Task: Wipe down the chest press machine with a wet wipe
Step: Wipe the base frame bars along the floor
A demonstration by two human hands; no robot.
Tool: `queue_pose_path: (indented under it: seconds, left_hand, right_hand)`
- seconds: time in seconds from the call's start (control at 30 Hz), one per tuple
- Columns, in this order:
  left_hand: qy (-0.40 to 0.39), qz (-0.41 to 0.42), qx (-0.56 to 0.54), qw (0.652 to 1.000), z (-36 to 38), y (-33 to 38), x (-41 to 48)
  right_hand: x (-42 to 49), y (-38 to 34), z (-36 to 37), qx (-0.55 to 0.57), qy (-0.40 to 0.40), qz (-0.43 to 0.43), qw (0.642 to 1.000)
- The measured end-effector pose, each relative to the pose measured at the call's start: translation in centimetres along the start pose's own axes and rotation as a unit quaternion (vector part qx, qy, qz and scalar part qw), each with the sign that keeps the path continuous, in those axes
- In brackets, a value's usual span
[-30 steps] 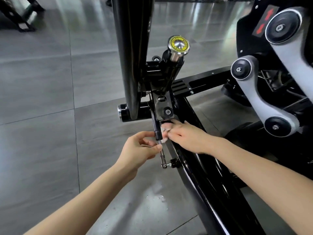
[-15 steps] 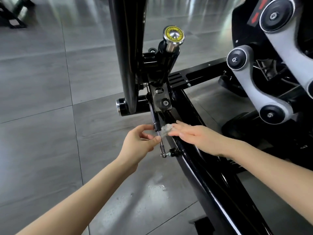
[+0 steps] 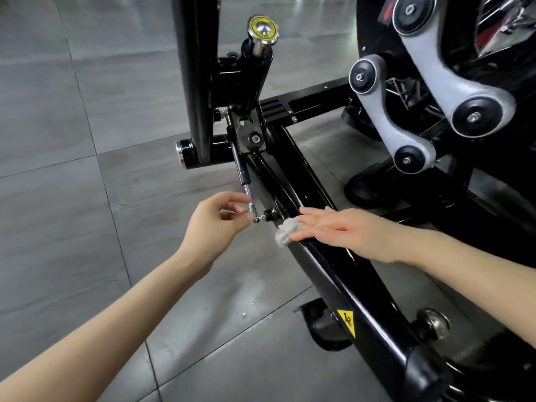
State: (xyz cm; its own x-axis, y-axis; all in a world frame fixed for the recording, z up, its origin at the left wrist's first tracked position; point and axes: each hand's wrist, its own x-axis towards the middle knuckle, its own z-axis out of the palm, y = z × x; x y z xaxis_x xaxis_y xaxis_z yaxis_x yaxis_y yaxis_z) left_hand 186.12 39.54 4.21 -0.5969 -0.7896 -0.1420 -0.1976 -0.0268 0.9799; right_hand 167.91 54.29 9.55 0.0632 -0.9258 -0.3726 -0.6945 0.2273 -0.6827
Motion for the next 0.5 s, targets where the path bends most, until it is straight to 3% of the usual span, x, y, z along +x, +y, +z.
queue_pose_path:
  seconds: [0.13,0.27,0.37,0.5]
  left_hand:
    - [-0.049,0.023,0.018,0.998,0.1,1.2,-2.0]
    - [-0.174,0.003,-0.009,0.985,0.7,2.6,-4.5]
    - [-0.252,-0.044,-0.071,0.964,1.3,3.4,-5.7]
    - [-0.277,-0.06,-0.147,0.948,1.5,3.7,-6.7]
  right_hand:
    - [-2.5,-1.4,1.1,-0.011,0.003,-0.012,1.0]
    - [-5.9,-3.1,2.0,-0.056,0.039,-0.04,0.997]
    - [-5.9,-4.4,2.1,-0.028,0.129,-0.012,0.991]
    - [-5.5,-6.2,1.8,0.047,0.243,0.008,0.969]
